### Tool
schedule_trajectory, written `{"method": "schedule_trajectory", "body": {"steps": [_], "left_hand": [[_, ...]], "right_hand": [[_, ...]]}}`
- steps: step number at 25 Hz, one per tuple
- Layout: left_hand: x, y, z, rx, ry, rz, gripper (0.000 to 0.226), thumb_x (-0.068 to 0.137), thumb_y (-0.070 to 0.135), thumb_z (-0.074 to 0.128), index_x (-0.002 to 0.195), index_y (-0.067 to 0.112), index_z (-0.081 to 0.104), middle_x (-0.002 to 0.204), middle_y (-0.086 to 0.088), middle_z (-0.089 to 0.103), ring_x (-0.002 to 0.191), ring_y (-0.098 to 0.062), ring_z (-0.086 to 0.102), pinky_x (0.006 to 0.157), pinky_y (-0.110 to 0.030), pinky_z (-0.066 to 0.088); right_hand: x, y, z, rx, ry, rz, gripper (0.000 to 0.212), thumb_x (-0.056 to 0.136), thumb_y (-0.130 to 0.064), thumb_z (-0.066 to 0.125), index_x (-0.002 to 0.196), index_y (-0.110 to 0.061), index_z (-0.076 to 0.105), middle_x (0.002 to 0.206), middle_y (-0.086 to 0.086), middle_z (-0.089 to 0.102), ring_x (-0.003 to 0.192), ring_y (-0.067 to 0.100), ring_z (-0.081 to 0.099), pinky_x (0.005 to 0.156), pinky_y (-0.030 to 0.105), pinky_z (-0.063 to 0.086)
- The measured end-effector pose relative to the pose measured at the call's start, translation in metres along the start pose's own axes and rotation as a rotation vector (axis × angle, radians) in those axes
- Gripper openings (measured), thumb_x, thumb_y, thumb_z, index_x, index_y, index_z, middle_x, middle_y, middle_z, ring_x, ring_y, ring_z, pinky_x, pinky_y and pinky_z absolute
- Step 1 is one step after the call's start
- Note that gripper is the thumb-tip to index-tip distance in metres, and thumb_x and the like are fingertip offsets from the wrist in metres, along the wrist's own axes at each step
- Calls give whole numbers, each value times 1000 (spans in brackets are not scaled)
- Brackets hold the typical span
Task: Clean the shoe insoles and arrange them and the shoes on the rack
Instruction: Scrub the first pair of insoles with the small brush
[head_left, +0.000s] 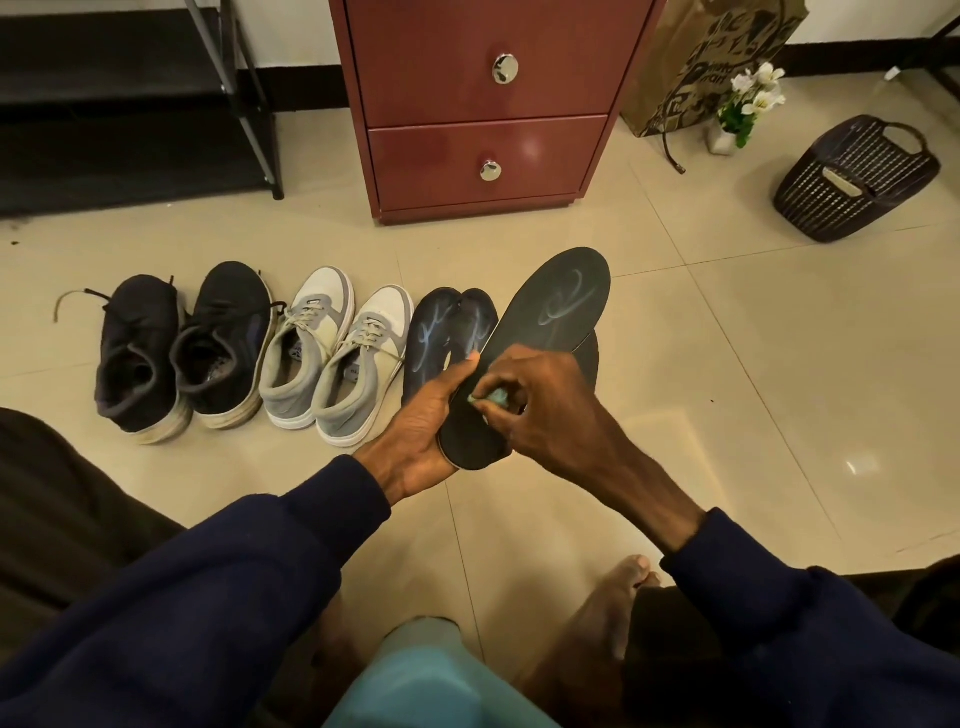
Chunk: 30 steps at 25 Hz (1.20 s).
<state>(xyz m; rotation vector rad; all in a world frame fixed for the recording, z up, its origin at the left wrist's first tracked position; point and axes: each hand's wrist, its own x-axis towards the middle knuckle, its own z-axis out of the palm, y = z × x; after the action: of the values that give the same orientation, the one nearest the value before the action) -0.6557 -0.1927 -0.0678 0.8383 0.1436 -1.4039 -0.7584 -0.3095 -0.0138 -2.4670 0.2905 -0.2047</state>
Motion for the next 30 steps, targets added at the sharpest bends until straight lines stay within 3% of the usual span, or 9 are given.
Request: {"method": "schedule_trajectory", "body": {"steps": [5, 10, 15, 19, 20, 22, 25, 29, 30], "left_hand": [[1, -1, 2, 82, -24, -16, 52, 103, 45, 55, 139, 8, 61, 124, -20, 67, 99, -32, 65, 81, -46, 53], [-4, -1, 2, 52, 6, -5, 38, 104, 43, 55, 120, 12, 71, 110, -15, 72, 87, -26, 69, 82, -47, 51], [-2, -2, 1, 117, -31, -13, 53, 104, 46, 54, 142, 9, 59, 132, -23, 65, 103, -32, 65, 83, -45, 54], [-3, -3, 0, 83, 24, 26, 40, 103, 44, 53, 121, 14, 74, 117, -16, 71, 94, -28, 68, 86, -47, 52], [-3, -3, 0, 75, 32, 33, 40, 103, 44, 53, 118, 15, 75, 117, -16, 71, 94, -28, 68, 87, -47, 52], [-4, -2, -1, 96, 5, 29, 45, 105, 46, 50, 128, 13, 71, 125, -18, 70, 98, -29, 68, 86, -45, 53], [-3, -3, -2, 152, -47, 12, 54, 107, 47, 46, 142, 8, 58, 137, -22, 63, 105, -29, 66, 84, -43, 56], [-1, -4, -3, 95, 62, 27, 45, 103, 46, 56, 130, 12, 68, 120, -17, 70, 93, -29, 68, 82, -46, 55], [0, -4, -3, 90, 65, 30, 45, 103, 46, 55, 130, 12, 68, 119, -17, 71, 93, -29, 68, 82, -46, 55]], "right_hand": [[18, 35, -15, -66, 362, 214, 6, 83, -15, 77, 89, -14, 75, 90, 2, 67, 75, 13, 62, 69, 34, 57], [3, 6, -3, 53, 23, 44, 10, 81, -16, 81, 90, -17, 77, 88, -3, 67, 78, 8, 62, 68, 18, 53], [16, 40, -23, -124, 322, 240, 7, 82, -18, 78, 88, -17, 76, 89, -1, 68, 76, 10, 62, 71, 31, 57], [-3, 11, -6, 24, -57, 113, 8, 81, -18, 81, 88, -15, 78, 86, -2, 67, 72, 8, 62, 64, 16, 53], [-2, 12, -7, -6, -72, 82, 7, 81, -18, 81, 87, -15, 79, 85, -2, 67, 72, 9, 61, 63, 16, 51], [7, 29, -17, -104, 90, 131, 5, 80, -15, 81, 84, -15, 78, 84, -1, 67, 70, 9, 59, 64, 17, 50], [8, 43, -28, -122, 264, 309, 4, 80, -14, 80, 83, -15, 77, 85, -1, 70, 68, 4, 57, 62, 3, 39], [-1, 20, -10, -2, -27, 208, 5, 81, -19, 81, 83, -16, 78, 82, -3, 68, 66, 4, 61, 57, 4, 44], [1, 20, -12, -17, -28, 197, 5, 81, -19, 81, 83, -16, 78, 81, -4, 68, 66, 4, 61, 56, 4, 43]]}}
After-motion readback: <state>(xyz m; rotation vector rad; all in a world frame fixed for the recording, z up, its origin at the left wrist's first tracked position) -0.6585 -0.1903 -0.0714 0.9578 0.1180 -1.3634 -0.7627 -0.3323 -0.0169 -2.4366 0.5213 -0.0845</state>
